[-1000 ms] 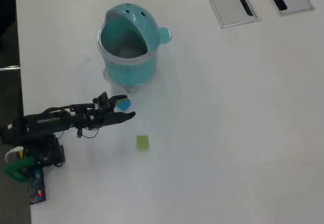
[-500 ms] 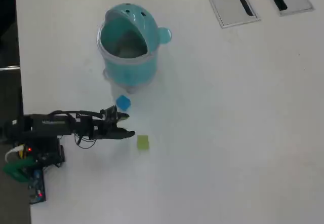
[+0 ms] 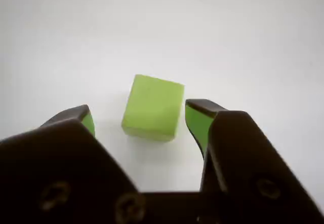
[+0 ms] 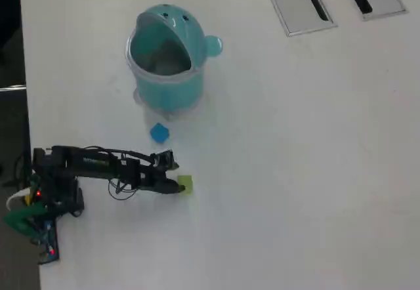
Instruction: Grasp RGB lego blocks and put them in the bin one by one.
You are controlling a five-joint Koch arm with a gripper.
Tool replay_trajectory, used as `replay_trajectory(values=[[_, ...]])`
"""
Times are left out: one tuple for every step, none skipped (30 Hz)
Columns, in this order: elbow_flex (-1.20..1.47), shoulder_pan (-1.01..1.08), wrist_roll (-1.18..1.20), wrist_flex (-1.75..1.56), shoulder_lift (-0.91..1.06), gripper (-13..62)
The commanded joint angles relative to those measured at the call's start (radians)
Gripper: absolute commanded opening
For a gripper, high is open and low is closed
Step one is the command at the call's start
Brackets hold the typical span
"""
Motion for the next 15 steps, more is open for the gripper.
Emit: replay_trajectory(values=[[-0.1,0.021,-0.002,-0.048,-0.014,33.2],[-0.114,0.031,-0.003,-0.046,-0.029,33.2],[-0.124,0.04,-0.008,-0.048,-0.044,33.3],[-0.132,0.048,-0.017,-0.048,-0.055,33.3],[-0.141,0.055,-0.018,-0.048,-0.074,33.3],[-0.141,0.058,-0.017,-0.049,-0.081,33.3],[-0.141,0.061,-0.017,-0.052,-0.097,33.3],[-0.146,0.061,-0.017,-0.072,-0.114,33.3],[-0.149,0.06,-0.015,-0.083,-0.126,33.3],[-0.147,0.061,-0.012,-0.097,-0.133,33.2],[-0.147,0.057,-0.005,-0.1,-0.144,33.2],[-0.147,0.057,0.011,-0.101,-0.149,33.0],[-0.147,0.052,0.028,-0.109,-0.155,32.9],[-0.147,0.049,0.043,-0.13,-0.163,32.3],[-0.147,0.044,0.051,-0.155,-0.172,30.9]])
